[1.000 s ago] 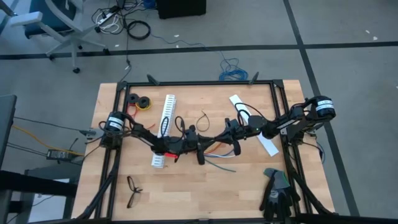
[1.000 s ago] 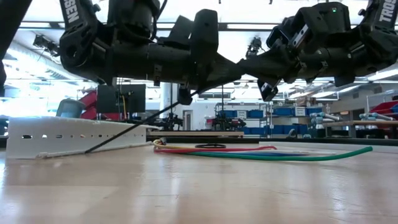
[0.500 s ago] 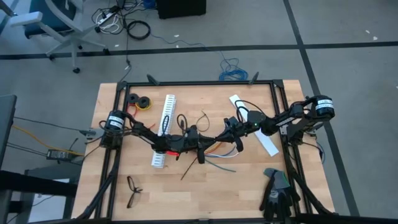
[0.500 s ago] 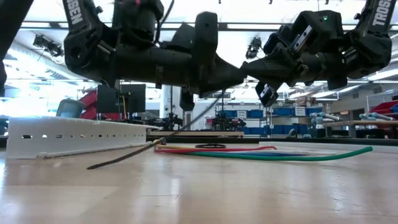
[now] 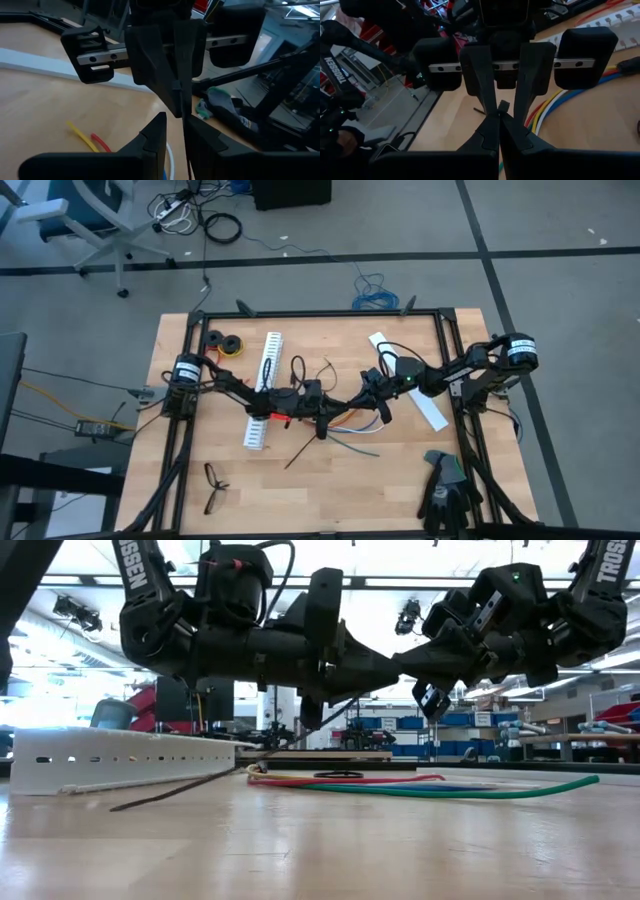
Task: Ziptie cables
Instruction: Insert the black zip tie into the lock head
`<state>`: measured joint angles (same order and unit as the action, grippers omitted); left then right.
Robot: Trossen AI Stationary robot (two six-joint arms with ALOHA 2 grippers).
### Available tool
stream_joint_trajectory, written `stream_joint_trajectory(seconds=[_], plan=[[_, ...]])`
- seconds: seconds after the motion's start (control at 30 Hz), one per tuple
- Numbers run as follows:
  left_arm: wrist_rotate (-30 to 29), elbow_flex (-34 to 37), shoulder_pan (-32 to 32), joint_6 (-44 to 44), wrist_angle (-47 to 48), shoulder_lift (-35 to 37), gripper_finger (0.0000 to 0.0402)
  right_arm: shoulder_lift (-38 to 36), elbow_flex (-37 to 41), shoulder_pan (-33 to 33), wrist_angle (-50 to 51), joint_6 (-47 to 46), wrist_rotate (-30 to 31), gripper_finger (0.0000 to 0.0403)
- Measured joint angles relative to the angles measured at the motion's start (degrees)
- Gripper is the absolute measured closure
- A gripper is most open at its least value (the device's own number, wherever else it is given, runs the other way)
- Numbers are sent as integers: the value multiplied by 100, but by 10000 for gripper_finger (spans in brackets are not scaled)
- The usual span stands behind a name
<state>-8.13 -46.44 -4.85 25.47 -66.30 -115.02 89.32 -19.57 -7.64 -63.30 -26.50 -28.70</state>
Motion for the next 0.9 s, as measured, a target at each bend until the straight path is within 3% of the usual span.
stream_joint_trajectory(seconds=[0.2, 0.37, 0.5, 0.7, 0.9], plan=[[98, 2, 36, 22, 13, 0, 332, 0, 0, -2, 39, 6, -5, 403], [115, 4, 36, -56, 35, 0, 389, 0, 2, -6, 56, 11, -9, 403], [65, 7, 26, 25, 55, 0, 396, 0, 4, -49, 65, 13, -24, 403], [-943, 44, -186, 33, -99, -2, 399, 0, 2, -196, 79, 16, 32, 403], [-1975, 328, -360, 50, -914, -2, 400, -115, 209, -232, 340, 138, 255, 403]])
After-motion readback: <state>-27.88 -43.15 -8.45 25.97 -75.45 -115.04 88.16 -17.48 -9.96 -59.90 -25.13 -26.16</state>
